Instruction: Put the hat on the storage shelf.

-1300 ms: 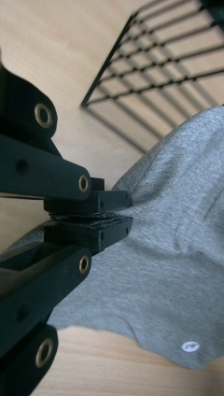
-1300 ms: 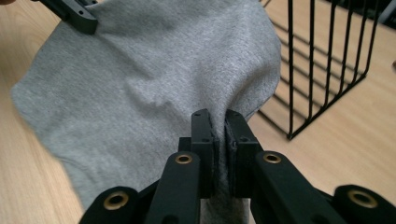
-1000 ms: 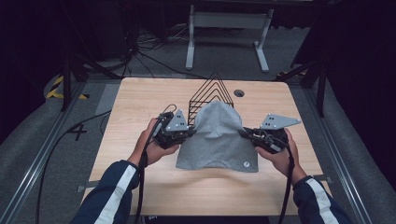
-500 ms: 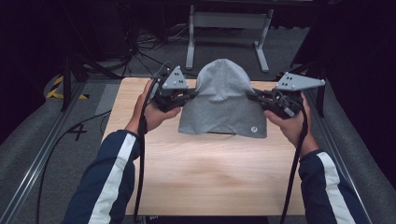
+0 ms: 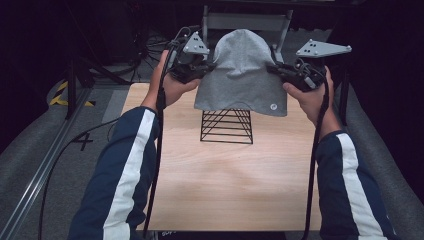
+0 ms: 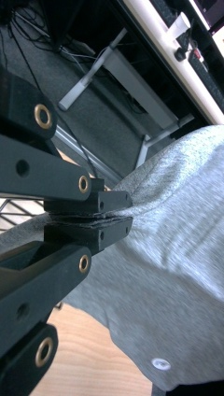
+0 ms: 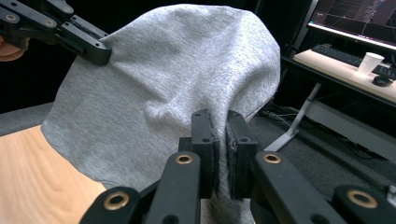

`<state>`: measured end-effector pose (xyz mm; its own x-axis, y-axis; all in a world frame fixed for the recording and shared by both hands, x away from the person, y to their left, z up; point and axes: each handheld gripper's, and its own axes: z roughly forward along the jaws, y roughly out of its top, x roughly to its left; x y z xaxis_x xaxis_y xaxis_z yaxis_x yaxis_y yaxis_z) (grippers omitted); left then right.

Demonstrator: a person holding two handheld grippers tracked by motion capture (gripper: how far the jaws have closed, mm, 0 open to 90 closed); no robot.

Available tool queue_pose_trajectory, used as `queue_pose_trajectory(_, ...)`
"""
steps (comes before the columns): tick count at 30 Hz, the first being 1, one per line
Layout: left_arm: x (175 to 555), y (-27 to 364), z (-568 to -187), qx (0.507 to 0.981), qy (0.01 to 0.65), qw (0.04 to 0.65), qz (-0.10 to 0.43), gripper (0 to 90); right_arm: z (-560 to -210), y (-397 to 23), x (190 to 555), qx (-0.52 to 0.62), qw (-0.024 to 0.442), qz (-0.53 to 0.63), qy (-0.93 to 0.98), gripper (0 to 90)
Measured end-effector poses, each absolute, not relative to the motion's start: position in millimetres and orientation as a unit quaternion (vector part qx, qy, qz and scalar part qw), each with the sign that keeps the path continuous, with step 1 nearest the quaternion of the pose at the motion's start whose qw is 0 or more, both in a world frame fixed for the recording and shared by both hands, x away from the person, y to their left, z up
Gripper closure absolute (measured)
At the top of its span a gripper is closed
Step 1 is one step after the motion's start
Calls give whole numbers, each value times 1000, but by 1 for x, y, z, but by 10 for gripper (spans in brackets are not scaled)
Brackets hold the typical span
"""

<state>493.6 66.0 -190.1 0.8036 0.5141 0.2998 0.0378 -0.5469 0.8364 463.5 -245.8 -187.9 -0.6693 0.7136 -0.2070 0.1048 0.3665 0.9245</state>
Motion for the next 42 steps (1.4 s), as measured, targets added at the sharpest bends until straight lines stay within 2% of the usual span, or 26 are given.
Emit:
queue_pose_trajectory(15, 528, 62, -204, 838, 190, 445, 253, 868, -199, -238, 499, 276, 300, 500, 764, 843)
queue_pose_trajectory(24, 536, 61, -215, 840, 186, 451, 237, 869, -207, -241, 508, 278, 289, 504, 765, 843)
queue_pose_trajectory(33, 524, 76, -220, 833, 184, 470, 228, 869, -219, -244, 500, 265, 270, 510, 772, 843)
queue_pose_trajectory(42, 503, 89, -215, 828, 167, 482, 232, 868, -217, -241, 484, 243, 266, 520, 775, 844)
